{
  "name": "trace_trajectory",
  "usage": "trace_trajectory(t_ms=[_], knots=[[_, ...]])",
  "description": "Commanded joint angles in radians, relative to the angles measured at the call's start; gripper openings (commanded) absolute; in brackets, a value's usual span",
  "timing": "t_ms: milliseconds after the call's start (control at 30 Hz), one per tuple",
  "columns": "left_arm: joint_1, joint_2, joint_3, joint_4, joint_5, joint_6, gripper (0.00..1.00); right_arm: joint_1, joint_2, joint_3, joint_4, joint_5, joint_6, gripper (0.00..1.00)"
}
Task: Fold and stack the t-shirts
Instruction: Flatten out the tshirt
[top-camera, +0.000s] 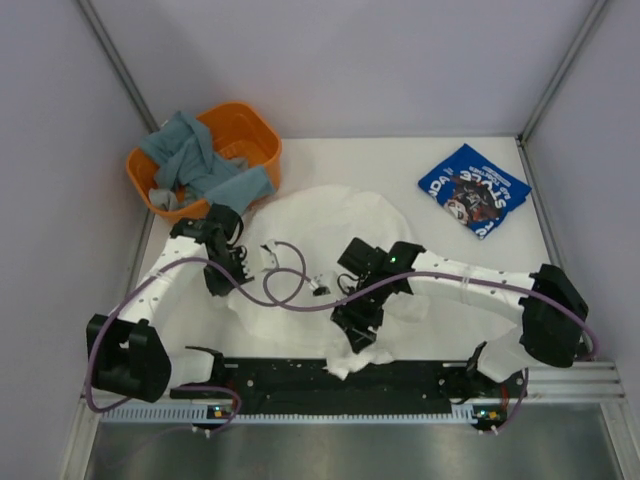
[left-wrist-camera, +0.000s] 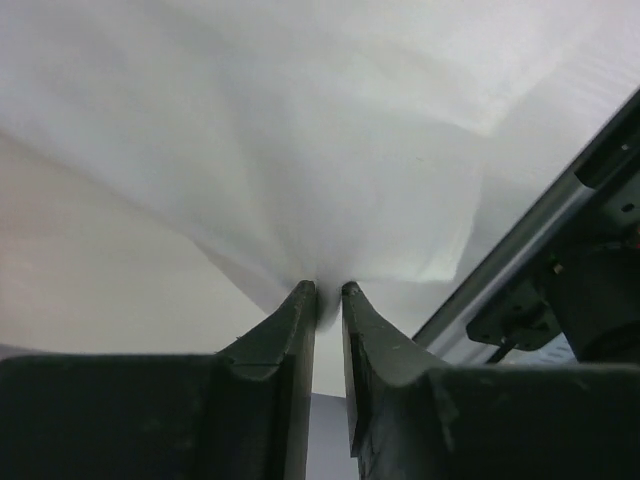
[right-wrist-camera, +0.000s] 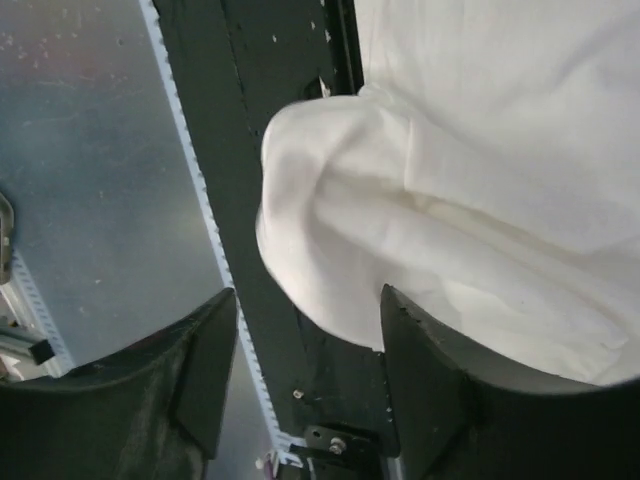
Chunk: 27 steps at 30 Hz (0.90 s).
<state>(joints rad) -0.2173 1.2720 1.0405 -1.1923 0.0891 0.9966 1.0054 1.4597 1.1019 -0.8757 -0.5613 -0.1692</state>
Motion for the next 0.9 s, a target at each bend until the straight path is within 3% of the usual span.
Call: trace_trajectory(t_ms=[0,67,200,400,500,667,733,867], knots=[[0.002,-0.036,-0.117,0.0,0.017,0.08,0.3,0.039,-0.021,0.006,0.061,0.046,0.075,0.68],[0.002,-0.049,-0.146,0.007,-0.008,0.08,0.43,0.038,-0.083,-0.016,0.114,0.13,0.115,0.74],[0.01,-0.069,-0.177,0.039,-0.064,0.05,0.47,-0.045,-0.244,-0.114,0.233,0.32,0.305,0.86],[0.015,-0.082,-0.304,0.178,-0.302,0.01,0.5,-0.474,-0.364,-0.373,0.322,0.504,0.608,0.84],[0.015,-0.085,-0.342,0.201,-0.325,0.007,0.54,-0.568,-0.372,-0.467,0.443,0.546,0.643,0.84],[0.015,-0.091,-0.359,0.201,-0.33,-0.004,0.56,-0.665,-0.241,-0.487,0.627,0.525,0.631,0.82],[0.015,-0.091,-0.365,0.207,-0.331,-0.004,0.57,-0.679,-0.161,-0.467,0.649,0.532,0.608,0.72],[0.015,-0.082,-0.37,0.214,-0.304,-0.016,0.57,-0.729,-0.015,-0.404,0.681,0.48,0.559,0.13]])
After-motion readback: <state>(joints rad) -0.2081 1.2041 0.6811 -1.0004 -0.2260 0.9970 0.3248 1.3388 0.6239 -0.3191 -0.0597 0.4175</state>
